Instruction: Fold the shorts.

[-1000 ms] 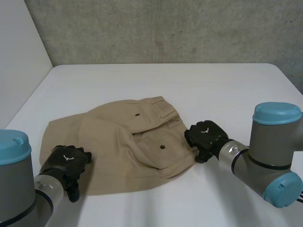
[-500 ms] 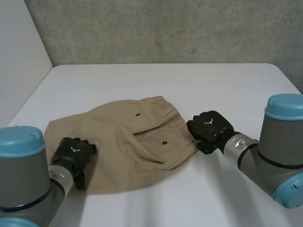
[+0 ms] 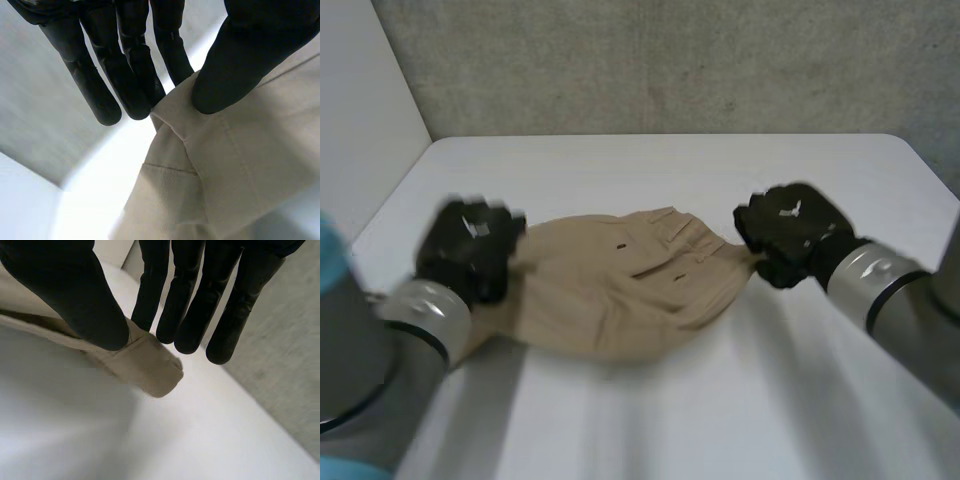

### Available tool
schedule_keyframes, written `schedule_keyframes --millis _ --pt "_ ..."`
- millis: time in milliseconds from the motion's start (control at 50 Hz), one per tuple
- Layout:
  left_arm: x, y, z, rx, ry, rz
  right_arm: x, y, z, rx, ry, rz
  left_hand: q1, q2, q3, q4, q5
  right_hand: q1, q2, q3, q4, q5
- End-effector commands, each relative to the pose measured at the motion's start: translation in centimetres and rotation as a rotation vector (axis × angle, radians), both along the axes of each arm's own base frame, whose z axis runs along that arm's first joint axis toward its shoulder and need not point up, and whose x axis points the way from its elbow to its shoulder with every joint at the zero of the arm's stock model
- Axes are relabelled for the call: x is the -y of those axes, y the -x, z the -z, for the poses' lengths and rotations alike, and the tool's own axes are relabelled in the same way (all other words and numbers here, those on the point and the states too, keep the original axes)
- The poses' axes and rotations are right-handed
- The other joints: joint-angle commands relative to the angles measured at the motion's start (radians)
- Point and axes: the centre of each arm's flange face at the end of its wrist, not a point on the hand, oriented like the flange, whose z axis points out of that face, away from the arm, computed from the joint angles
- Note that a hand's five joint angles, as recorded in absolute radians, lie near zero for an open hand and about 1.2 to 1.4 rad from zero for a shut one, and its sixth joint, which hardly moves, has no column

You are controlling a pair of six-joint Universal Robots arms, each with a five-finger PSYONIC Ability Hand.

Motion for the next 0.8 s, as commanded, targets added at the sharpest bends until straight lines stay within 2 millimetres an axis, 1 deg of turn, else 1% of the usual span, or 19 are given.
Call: schedule_keyframes --millis 20,40,80,160,260,280,320,340,360,380,460,480,540,600,620,680,700,760,800 --pt "-4.8 -2.6 -13.9 -0.211 0.369 0.009 -2.5 1.9 -10.1 0.072 0.179 0.037 0.278 0.203 0.209 0.206 0.258 0.465 0.221 0.217 0.206 0.278" --pt "-5.3 -2.9 -15.0 -0.228 0.396 0.009 -2.9 2.5 -12.3 0.099 0.228 0.059 0.278 0.203 0.209 0.206 0.258 0.465 0.221 0.217 0.206 0.278" --pt "-6.6 -3.6 -17.6 -0.266 0.453 0.010 -3.3 3.0 -14.1 0.126 0.265 0.074 0.278 0.203 0.209 0.206 0.258 0.465 0.221 0.217 0.206 0.278" --pt "-7.8 -4.2 -20.1 -0.305 0.498 0.016 -3.9 3.7 -16.9 0.174 0.325 0.090 0.278 0.203 0.209 0.206 0.258 0.465 0.221 0.217 0.206 0.278" --pt "-7.8 -4.1 -20.4 -0.319 0.493 0.020 -4.0 3.9 -17.9 0.190 0.345 0.097 0.278 0.203 0.209 0.206 0.258 0.465 0.221 0.217 0.206 0.278" --pt "-7.5 -4.0 -20.1 -0.317 0.476 0.021 -4.0 3.9 -17.7 0.186 0.337 0.096 0.278 0.203 0.209 0.206 0.258 0.465 0.221 0.217 0.206 0.278" --pt "-6.3 -3.1 -17.8 -0.310 0.376 0.032 -3.7 3.8 -17.2 0.179 0.317 0.097 0.278 0.203 0.209 0.206 0.258 0.465 0.221 0.217 0.206 0.278" --pt "-6.3 -3.1 -17.8 -0.310 0.376 0.032 -3.5 3.7 -16.9 0.174 0.305 0.097 0.278 0.203 0.209 0.206 0.258 0.465 0.221 0.217 0.206 0.278" --pt "-5.9 -2.8 -16.9 -0.304 0.338 0.035 -3.0 3.5 -15.9 0.161 0.275 0.096 0.278 0.203 0.209 0.206 0.258 0.465 0.221 0.217 0.206 0.278" --pt "-4.5 -1.8 -14.1 -0.287 0.227 0.035 -2.6 3.4 -15.2 0.153 0.251 0.096 0.278 0.203 0.209 0.206 0.258 0.465 0.221 0.217 0.206 0.278" --pt "-2.5 -0.5 -9.9 -0.249 0.076 0.030 -0.1 2.4 -10.9 0.095 0.117 0.096 0.278 0.203 0.209 0.206 0.258 0.465 0.221 0.217 0.206 0.278" --pt "-1.5 0.0 -7.9 -0.229 0.012 0.020 0.3 2.2 -10.2 0.087 0.096 0.093 0.278 0.203 0.209 0.206 0.258 0.465 0.221 0.217 0.206 0.278" --pt "0.9 1.0 -4.3 -0.184 -0.090 0.001 2.3 1.5 -7.3 0.052 0.018 0.091 0.278 0.203 0.209 0.206 0.258 0.465 0.221 0.217 0.206 0.278" --pt "3.0 2.0 -3.0 -0.178 -0.099 -0.004 4.7 0.6 -4.7 0.043 -0.009 0.099 0.278 0.203 0.209 0.206 0.258 0.465 0.221 0.217 0.206 0.278" --pt "4.7 2.6 -2.6 -0.186 -0.082 -0.010 5.4 0.4 -4.4 0.046 0.005 0.104 0.278 0.203 0.209 0.206 0.258 0.465 0.221 0.217 0.206 0.278" --pt "7.4 3.5 -2.4 -0.200 -0.037 -0.019 8.1 -0.3 -3.6 0.061 0.071 0.152 0.278 0.203 0.209 0.206 0.258 0.465 0.221 0.217 0.206 0.278" --pt "9.4 3.9 -2.5 -0.216 0.002 -0.030 8.7 -0.5 -3.3 0.064 0.087 0.164 0.278 0.203 0.209 0.206 0.258 0.465 0.221 0.217 0.206 0.278" --pt "12.0 4.5 -2.7 -0.240 0.066 -0.039 11.0 -0.9 -2.8 0.080 0.150 0.226 0.278 0.203 0.209 0.206 0.258 0.465 0.221 0.217 0.206 0.278" --pt "14.4 5.4 -2.5 -0.246 0.117 -0.041 11.4 -0.9 -2.7 0.084 0.164 0.243 0.278 0.203 0.209 0.206 0.258 0.465 0.221 0.217 0.206 0.278"
